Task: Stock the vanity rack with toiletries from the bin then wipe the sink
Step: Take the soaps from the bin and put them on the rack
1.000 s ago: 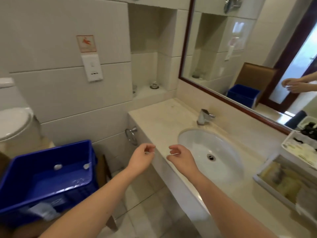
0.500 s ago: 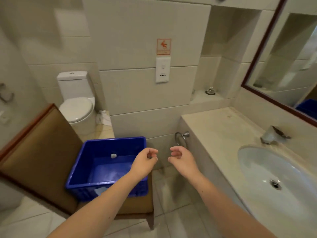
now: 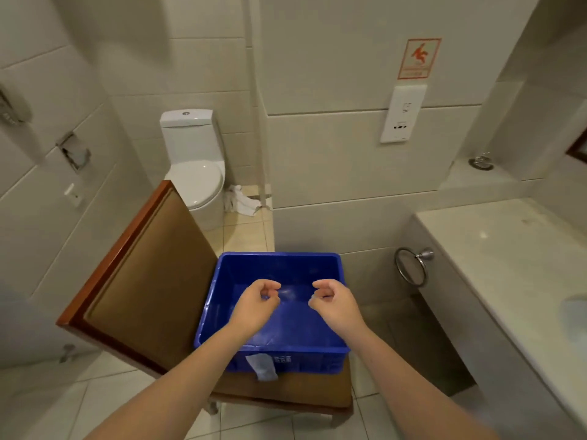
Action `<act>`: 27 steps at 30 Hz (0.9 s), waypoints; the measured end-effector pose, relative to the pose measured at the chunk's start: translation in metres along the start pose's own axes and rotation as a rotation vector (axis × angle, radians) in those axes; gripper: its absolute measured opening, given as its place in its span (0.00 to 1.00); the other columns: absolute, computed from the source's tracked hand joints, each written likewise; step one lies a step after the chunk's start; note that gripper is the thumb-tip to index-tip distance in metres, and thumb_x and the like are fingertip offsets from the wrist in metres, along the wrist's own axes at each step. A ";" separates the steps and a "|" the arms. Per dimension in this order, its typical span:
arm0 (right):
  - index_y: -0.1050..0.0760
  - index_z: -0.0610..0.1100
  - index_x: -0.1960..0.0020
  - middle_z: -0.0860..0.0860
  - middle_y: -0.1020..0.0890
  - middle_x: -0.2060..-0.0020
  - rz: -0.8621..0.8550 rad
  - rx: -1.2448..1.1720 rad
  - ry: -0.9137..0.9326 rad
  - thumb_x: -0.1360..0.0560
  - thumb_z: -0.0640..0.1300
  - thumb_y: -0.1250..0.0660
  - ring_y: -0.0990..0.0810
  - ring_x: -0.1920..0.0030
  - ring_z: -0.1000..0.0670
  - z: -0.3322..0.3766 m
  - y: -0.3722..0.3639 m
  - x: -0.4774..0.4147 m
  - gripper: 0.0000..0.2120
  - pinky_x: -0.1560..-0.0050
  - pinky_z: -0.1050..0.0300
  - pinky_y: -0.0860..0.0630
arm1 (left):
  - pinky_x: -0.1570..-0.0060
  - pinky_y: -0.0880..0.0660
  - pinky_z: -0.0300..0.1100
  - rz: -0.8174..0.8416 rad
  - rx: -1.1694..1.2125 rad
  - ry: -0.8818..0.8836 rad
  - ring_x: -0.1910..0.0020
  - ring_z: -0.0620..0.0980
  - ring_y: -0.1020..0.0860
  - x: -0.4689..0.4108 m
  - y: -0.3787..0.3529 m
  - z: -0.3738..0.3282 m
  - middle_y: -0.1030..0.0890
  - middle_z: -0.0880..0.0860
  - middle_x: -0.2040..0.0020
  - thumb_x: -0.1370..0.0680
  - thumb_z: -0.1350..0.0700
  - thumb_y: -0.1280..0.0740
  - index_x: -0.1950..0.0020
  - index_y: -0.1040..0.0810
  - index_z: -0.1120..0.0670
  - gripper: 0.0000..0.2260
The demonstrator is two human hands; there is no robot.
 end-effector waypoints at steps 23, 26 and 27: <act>0.24 0.45 0.42 0.51 0.22 0.50 0.199 0.003 -0.335 0.26 0.37 0.30 0.23 0.54 0.56 -0.082 -0.104 -0.196 0.14 0.55 0.63 0.25 | 0.44 0.23 0.50 -0.025 -0.008 0.322 0.49 0.52 0.21 -0.173 0.025 0.115 0.22 0.50 0.49 0.22 0.61 0.35 0.45 0.26 0.47 0.10; 0.25 0.45 0.43 0.52 0.23 0.53 0.189 -0.011 -0.385 0.26 0.37 0.30 0.23 0.55 0.56 -0.109 -0.114 -0.218 0.13 0.56 0.64 0.25 | 0.44 0.23 0.48 -0.031 0.002 0.366 0.48 0.52 0.21 -0.199 0.018 0.136 0.22 0.50 0.49 0.22 0.61 0.35 0.44 0.26 0.48 0.10; 0.25 0.45 0.43 0.51 0.23 0.53 0.186 -0.017 -0.403 0.26 0.37 0.31 0.23 0.55 0.56 -0.117 -0.118 -0.225 0.13 0.56 0.64 0.25 | 0.44 0.23 0.47 -0.031 0.008 0.379 0.48 0.52 0.21 -0.208 0.014 0.143 0.22 0.50 0.49 0.22 0.61 0.35 0.44 0.26 0.48 0.10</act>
Point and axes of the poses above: each hand's wrist, its own x-axis away from the middle knuckle, its own y-axis out of the back of the hand, z = x × y, the point moved 6 cm from there along -x, towards the middle knuckle
